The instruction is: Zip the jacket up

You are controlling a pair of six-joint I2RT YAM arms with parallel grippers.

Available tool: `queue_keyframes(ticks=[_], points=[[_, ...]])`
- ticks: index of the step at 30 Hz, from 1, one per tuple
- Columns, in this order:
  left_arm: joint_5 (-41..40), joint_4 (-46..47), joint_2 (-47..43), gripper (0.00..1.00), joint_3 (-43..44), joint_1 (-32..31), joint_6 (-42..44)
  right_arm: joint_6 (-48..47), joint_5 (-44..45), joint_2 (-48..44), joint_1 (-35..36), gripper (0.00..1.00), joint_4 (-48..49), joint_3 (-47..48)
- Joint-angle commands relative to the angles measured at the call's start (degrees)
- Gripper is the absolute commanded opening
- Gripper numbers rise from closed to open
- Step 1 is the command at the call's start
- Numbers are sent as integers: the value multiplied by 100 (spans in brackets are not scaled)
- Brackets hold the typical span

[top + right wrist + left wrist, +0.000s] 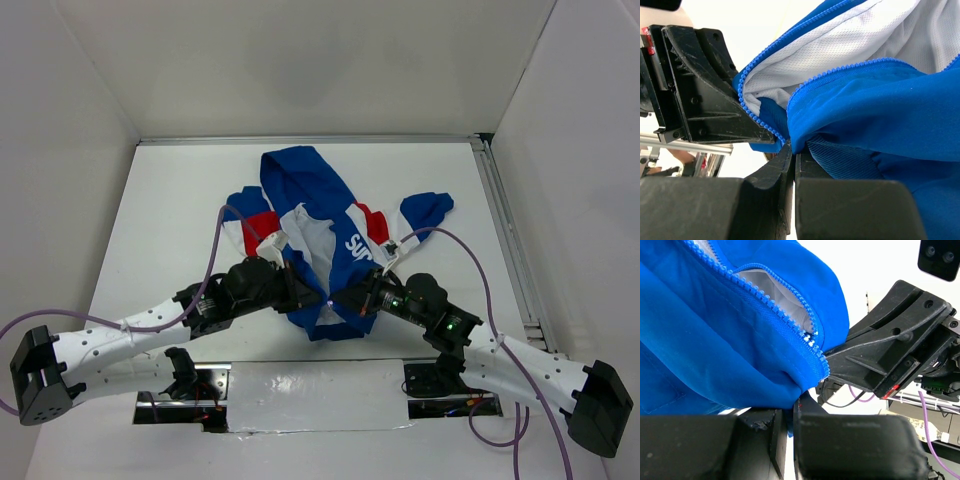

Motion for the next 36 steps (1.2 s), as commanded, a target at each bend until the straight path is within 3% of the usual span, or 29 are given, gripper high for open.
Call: queue_keyframes(ticks=[1,12,24,36], points=[[131,391,-52,0,182,-34,174,50,150,-81,-30,0,510,32],[324,532,9,0,165,-25,270,182,264,-406,-21,0,958,-276],[1071,734,176,0,226,-34,464,173,335,-609,-21,0,1292,-540],[1352,786,290,0,113,-42,499,454,862,-1584,-39,0,1073,-900]])
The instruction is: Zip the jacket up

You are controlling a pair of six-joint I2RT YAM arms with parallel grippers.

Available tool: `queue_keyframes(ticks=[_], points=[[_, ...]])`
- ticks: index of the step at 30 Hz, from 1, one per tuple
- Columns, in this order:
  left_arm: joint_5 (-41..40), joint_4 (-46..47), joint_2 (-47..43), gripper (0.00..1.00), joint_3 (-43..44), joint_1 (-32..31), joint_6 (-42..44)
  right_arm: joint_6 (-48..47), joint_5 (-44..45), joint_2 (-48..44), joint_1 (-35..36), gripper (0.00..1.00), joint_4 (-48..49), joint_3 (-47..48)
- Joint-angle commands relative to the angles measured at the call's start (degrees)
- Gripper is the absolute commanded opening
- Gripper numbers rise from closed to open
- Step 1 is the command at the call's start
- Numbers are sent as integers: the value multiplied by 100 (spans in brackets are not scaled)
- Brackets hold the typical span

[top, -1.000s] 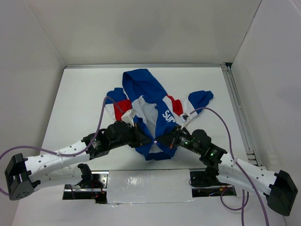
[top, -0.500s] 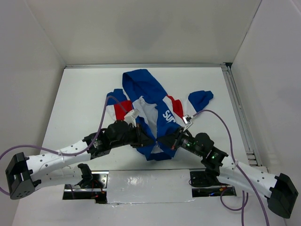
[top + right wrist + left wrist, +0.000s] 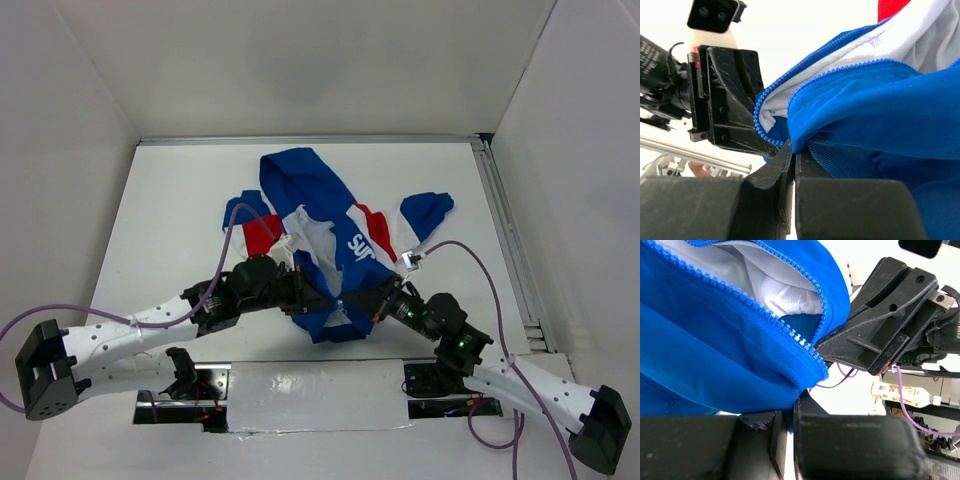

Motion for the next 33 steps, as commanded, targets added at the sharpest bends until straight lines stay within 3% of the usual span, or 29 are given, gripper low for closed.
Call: queue_keyframes(ticks=[1,8,14,18,23,26,29,33], points=[[511,332,-2,0,75,-49,225,91,447,-190,-26,0,342,90],[1047,806,173,0,-83,-102,813,-48,299,55,-34,0,-53,389],[452,351,252,1,284,-102,815,-269,-150,144,-52,0,-440,644],[177,-107,384,35,532,-111,683,-173,-203,13,-43,0,-379,512],[300,42,419,44,497,-102,692,-76,-379,135,-52,0,-98,398],[257,42,402,40,497,-102,648,-49,-406,249,-43,0,34,389],[213,42,350,30,471,-111,578,-84,-397,258,-52,0,17,407],[186,216,253,28,356,-102,595,-84,-397,276,-43,0,-1,398]])
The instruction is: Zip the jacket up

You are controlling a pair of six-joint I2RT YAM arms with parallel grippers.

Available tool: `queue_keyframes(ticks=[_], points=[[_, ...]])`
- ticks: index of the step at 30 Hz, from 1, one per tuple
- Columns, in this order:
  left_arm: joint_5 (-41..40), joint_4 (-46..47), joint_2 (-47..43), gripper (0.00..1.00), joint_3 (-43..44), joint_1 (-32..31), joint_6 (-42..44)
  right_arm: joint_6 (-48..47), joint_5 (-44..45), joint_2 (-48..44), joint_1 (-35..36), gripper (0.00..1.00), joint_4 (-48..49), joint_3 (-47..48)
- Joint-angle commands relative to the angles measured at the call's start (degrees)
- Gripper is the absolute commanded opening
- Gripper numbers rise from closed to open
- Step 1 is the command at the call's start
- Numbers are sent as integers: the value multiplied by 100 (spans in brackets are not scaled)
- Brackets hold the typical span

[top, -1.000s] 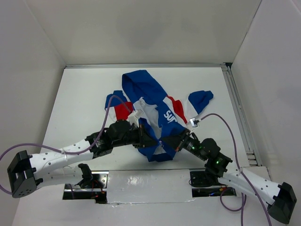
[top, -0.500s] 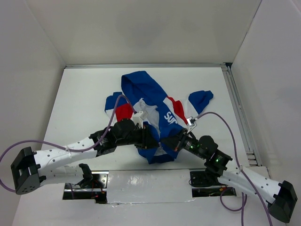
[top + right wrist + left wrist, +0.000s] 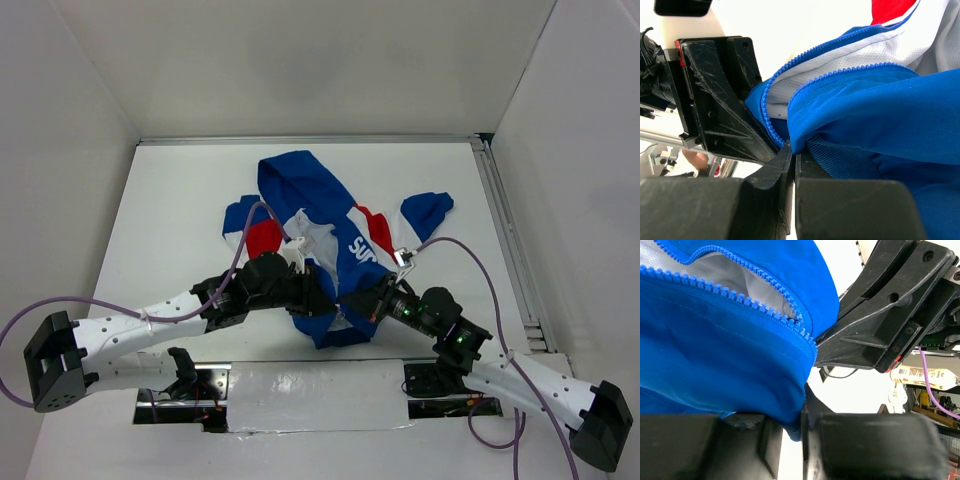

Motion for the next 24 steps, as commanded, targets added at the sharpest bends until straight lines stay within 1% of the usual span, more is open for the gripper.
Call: queue_keyframes(ticks=[1,2,3,4,5,8,12,16,18,19,24], points=[[-43,356,-154,25,81,-41,-65,25,-82,13,-30,0,428,96],[-35,382,-154,17,63,-41,-39,8,-100,57,-21,0,471,96],[-26,400,-145,12,72,-32,-4,16,-117,93,-21,0,489,105],[-26,400,-111,2,81,-32,5,25,-126,128,-30,0,515,114],[9,426,-93,0,89,-41,57,25,-135,154,-21,0,542,122],[132,470,-22,0,72,-41,137,7,-83,207,-30,0,603,175],[439,549,-5,0,-104,-41,225,-36,382,14,-39,0,577,298],[554,260,144,0,-200,-49,146,-177,734,-197,-65,0,358,570],[694,285,293,0,-262,-84,137,-177,779,-223,-91,0,287,676],[817,320,355,0,-279,-111,111,-177,962,-224,-118,0,209,755],[967,242,610,0,-201,-348,199,-160,920,-153,-293,0,313,747]])
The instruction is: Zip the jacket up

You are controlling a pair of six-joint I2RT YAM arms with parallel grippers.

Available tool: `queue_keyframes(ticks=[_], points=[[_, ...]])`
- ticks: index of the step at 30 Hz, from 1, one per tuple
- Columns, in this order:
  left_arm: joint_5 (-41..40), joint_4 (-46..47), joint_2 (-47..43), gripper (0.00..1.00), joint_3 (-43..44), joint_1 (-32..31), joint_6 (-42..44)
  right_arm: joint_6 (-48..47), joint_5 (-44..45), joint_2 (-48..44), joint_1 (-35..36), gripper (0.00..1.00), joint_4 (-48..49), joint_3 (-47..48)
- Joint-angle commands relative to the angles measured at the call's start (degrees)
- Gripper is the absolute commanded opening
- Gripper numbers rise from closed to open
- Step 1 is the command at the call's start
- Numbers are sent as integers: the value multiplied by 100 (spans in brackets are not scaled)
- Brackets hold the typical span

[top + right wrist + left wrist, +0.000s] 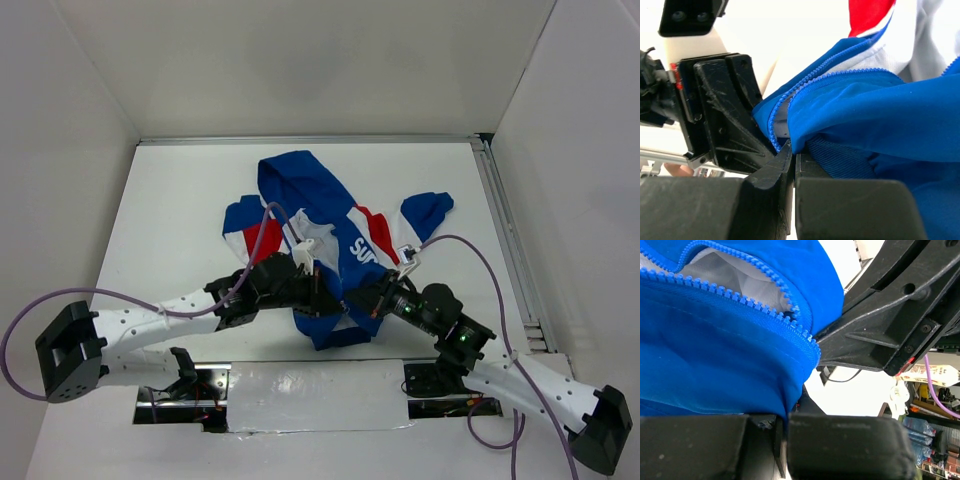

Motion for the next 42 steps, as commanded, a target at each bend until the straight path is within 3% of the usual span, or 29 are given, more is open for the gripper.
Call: queue_keyframes(ticks=[1,19,29,34,36,39,42], points=[[653,-386,173,0,-48,-333,109,44,574,-90,-259,0,823,489],[1048,-807,297,0,-627,-614,-252,448,-146,-494,-1840,0,76,629],[785,-693,279,0,-373,-641,21,176,-550,-143,-2035,0,-434,813],[134,-1097,446,0,268,-562,-75,-9,-858,287,-2035,19,-882,971],[301,-1115,507,0,365,-273,-207,-105,-910,384,-2026,36,-1093,1042],[668,-1141,586,0,445,104,-374,-237,-964,376,-2017,52,-1383,1139],[1037,-1176,622,0,506,466,-524,-474,-972,332,-1999,59,-1847,1296]])
